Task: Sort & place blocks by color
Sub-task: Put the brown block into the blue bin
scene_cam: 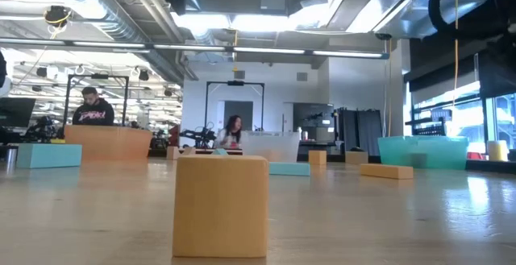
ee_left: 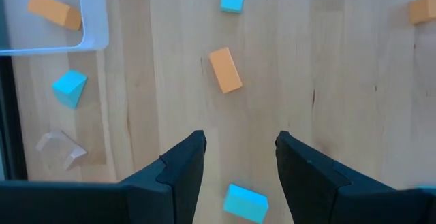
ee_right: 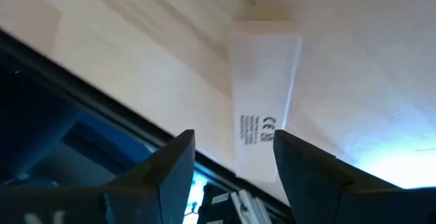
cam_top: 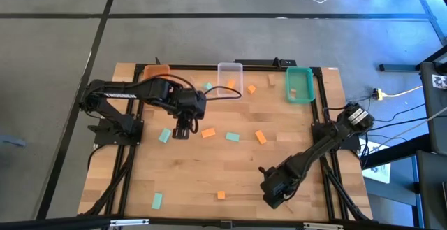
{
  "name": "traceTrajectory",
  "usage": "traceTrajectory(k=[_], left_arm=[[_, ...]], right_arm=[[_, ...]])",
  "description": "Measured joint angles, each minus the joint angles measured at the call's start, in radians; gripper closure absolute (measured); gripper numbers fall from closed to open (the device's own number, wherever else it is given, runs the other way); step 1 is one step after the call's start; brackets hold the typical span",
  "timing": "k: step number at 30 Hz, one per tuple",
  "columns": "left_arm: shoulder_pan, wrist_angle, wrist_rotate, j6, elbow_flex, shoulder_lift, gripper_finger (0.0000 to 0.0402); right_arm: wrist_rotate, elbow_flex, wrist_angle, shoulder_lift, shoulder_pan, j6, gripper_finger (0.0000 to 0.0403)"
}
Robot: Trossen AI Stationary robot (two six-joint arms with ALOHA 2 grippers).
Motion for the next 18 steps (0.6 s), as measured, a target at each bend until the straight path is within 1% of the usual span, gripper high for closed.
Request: traceTrajectory(k=[6, 15, 18], left_arm=[[-0.014, 0.000, 0.000, -0.005, 0.000, 0.000, 0.0231], [-0.015, 0.000, 0.000, -0.005, 0.000, 0.000, 0.0231], [-0.015, 0.000, 0.000, -0.005, 0.000, 0.000, 0.0231]], right_arm=[[0.009, 0.000, -0.014, 0.031, 0.003, -0.014, 0.0202], [0.072, 0.000, -0.016, 0.036, 0.004, -0.016, 0.0202], [0.075, 0.000, -0.015, 0.040, 0.005, -0.016, 0.0202]])
